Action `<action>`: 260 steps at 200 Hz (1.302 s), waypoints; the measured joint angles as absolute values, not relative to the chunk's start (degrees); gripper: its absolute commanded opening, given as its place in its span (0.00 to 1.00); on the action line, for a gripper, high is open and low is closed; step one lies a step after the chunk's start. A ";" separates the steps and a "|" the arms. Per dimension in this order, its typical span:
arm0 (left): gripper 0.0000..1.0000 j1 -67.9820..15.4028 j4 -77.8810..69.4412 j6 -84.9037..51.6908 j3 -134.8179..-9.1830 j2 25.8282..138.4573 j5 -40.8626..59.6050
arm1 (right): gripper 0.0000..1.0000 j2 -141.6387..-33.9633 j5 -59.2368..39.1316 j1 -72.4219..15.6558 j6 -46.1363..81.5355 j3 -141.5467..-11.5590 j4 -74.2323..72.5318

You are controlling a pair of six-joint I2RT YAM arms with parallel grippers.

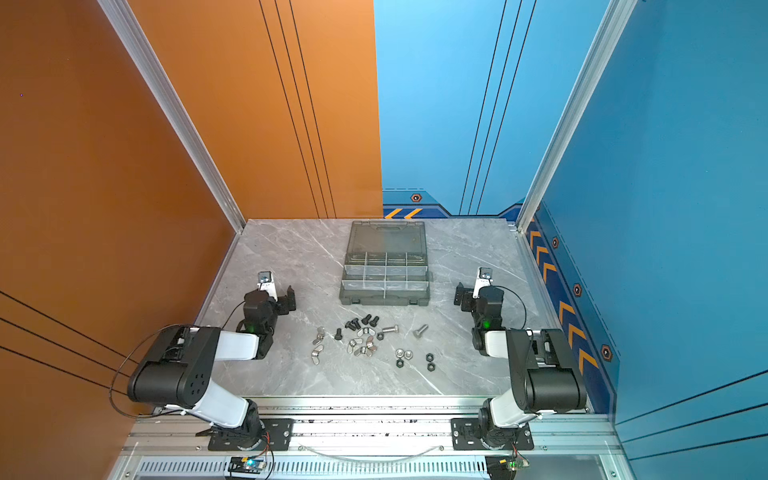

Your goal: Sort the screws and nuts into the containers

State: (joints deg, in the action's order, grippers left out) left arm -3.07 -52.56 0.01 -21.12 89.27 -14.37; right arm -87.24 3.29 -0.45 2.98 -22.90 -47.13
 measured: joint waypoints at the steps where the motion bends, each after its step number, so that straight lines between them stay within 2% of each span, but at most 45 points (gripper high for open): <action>1: 0.98 -3.07 -52.56 0.01 -21.12 89.27 -14.37 | 1.00 -87.24 3.29 -0.45 2.98 -22.90 -47.13; 260: 0.98 -3.07 -52.56 0.64 -21.12 89.27 -11.73 | 1.00 -87.24 3.77 -1.02 2.94 -22.90 -47.16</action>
